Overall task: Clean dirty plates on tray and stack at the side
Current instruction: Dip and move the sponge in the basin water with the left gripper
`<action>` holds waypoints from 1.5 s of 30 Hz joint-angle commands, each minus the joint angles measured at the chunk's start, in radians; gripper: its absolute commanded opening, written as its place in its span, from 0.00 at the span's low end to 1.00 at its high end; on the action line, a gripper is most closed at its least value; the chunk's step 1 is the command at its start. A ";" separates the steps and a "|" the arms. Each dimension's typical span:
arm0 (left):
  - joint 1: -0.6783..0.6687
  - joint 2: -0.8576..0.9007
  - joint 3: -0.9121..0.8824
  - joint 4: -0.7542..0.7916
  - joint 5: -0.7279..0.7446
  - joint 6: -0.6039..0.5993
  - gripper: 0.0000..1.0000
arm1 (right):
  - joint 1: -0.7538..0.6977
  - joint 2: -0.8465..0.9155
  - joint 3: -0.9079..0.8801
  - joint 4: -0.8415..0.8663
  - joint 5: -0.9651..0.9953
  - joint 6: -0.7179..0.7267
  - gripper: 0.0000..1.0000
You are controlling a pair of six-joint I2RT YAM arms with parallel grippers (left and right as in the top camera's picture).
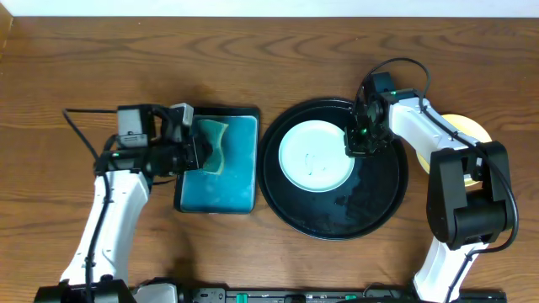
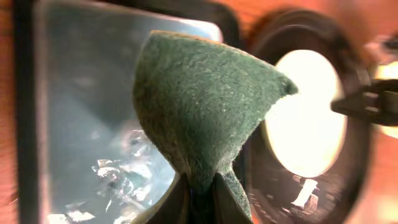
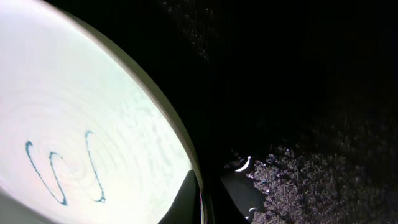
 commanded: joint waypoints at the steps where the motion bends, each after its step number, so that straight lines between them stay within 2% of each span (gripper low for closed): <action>1: 0.045 -0.015 0.002 0.005 0.231 0.095 0.07 | 0.019 0.000 -0.005 -0.005 0.021 -0.003 0.01; 45: 0.071 -0.015 0.002 0.005 0.249 0.097 0.07 | 0.019 0.000 -0.005 -0.004 0.024 -0.010 0.01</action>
